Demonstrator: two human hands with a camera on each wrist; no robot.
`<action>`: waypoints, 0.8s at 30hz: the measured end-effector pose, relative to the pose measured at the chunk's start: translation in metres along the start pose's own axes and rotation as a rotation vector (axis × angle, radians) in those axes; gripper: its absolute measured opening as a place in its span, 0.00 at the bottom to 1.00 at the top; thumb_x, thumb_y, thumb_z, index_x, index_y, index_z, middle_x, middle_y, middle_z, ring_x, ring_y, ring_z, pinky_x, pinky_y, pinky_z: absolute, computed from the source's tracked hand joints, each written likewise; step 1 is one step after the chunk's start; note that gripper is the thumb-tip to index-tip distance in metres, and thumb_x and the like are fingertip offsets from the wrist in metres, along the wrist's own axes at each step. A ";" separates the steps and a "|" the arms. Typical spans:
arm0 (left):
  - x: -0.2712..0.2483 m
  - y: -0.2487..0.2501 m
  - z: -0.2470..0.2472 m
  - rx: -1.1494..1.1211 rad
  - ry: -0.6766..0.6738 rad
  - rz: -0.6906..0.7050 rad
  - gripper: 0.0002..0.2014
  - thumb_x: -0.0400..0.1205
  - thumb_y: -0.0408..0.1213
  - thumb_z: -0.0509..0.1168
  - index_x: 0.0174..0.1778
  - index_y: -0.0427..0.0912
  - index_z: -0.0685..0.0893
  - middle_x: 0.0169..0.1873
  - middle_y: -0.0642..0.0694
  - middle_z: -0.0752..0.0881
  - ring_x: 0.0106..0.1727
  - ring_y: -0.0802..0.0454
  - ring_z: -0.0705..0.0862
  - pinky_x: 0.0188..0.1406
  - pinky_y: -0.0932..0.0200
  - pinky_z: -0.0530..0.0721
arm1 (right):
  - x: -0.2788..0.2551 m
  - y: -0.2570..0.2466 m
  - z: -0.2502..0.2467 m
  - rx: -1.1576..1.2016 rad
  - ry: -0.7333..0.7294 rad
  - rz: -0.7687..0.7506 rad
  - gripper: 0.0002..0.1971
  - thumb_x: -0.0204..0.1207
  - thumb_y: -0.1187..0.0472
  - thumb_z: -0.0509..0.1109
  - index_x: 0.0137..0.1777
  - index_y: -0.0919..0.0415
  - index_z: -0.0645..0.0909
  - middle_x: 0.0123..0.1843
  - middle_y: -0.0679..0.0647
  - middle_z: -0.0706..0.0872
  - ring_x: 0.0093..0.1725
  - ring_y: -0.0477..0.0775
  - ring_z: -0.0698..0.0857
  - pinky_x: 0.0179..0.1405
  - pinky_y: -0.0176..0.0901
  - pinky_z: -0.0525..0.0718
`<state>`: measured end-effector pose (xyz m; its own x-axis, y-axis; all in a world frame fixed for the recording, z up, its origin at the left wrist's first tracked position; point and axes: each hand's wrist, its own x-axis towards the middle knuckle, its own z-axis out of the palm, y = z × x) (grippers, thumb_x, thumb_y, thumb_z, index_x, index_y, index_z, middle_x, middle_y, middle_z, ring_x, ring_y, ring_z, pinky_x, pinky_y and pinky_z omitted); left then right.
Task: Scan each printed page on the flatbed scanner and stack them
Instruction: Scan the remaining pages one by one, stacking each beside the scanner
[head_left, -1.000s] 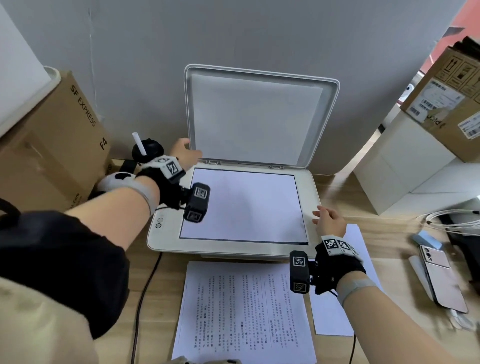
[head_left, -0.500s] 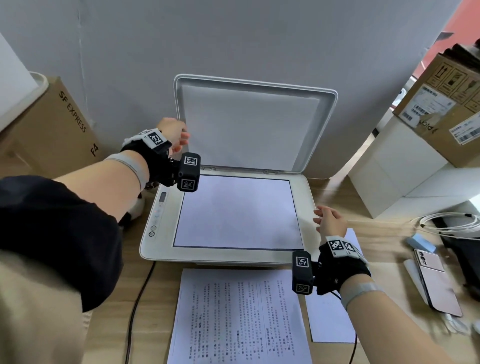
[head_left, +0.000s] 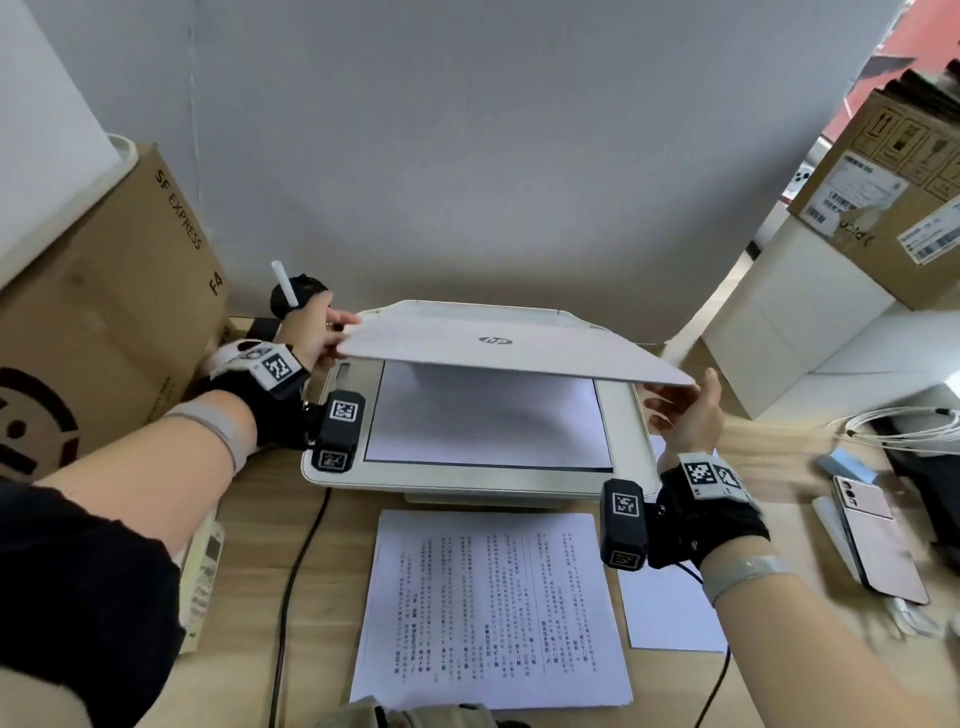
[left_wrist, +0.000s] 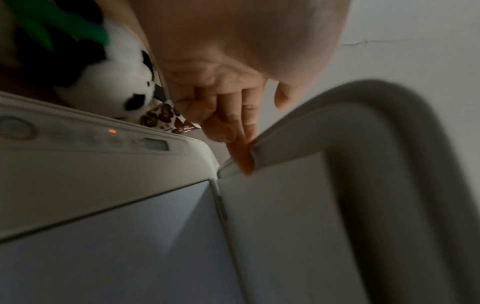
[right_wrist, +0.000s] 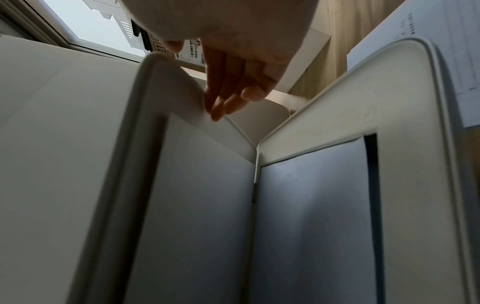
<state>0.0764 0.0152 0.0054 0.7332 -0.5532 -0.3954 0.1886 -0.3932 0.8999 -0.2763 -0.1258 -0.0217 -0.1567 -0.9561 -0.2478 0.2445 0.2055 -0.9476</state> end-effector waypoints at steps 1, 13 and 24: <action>-0.003 -0.007 -0.002 0.036 -0.022 -0.018 0.25 0.85 0.54 0.47 0.39 0.42 0.84 0.13 0.52 0.80 0.15 0.56 0.71 0.17 0.68 0.65 | -0.002 0.001 -0.001 -0.014 0.027 0.010 0.19 0.83 0.49 0.54 0.35 0.58 0.77 0.23 0.50 0.83 0.18 0.45 0.76 0.19 0.35 0.68; -0.001 -0.076 -0.022 0.588 0.043 -0.073 0.13 0.83 0.38 0.59 0.46 0.33 0.84 0.49 0.34 0.85 0.46 0.41 0.79 0.43 0.57 0.71 | -0.025 0.040 -0.032 -0.677 0.117 0.006 0.08 0.74 0.62 0.61 0.38 0.58 0.82 0.31 0.51 0.78 0.35 0.55 0.74 0.31 0.38 0.69; -0.005 -0.080 -0.003 0.580 0.081 -0.127 0.17 0.87 0.42 0.54 0.38 0.34 0.76 0.38 0.36 0.77 0.41 0.42 0.75 0.35 0.59 0.72 | -0.008 0.047 -0.028 -0.681 0.139 -0.028 0.14 0.80 0.64 0.58 0.59 0.64 0.82 0.61 0.61 0.85 0.61 0.62 0.81 0.50 0.40 0.71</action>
<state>0.0597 0.0516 -0.0642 0.7799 -0.4268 -0.4578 -0.0925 -0.8020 0.5902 -0.2903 -0.1031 -0.0701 -0.2865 -0.9365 -0.2019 -0.4087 0.3101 -0.8583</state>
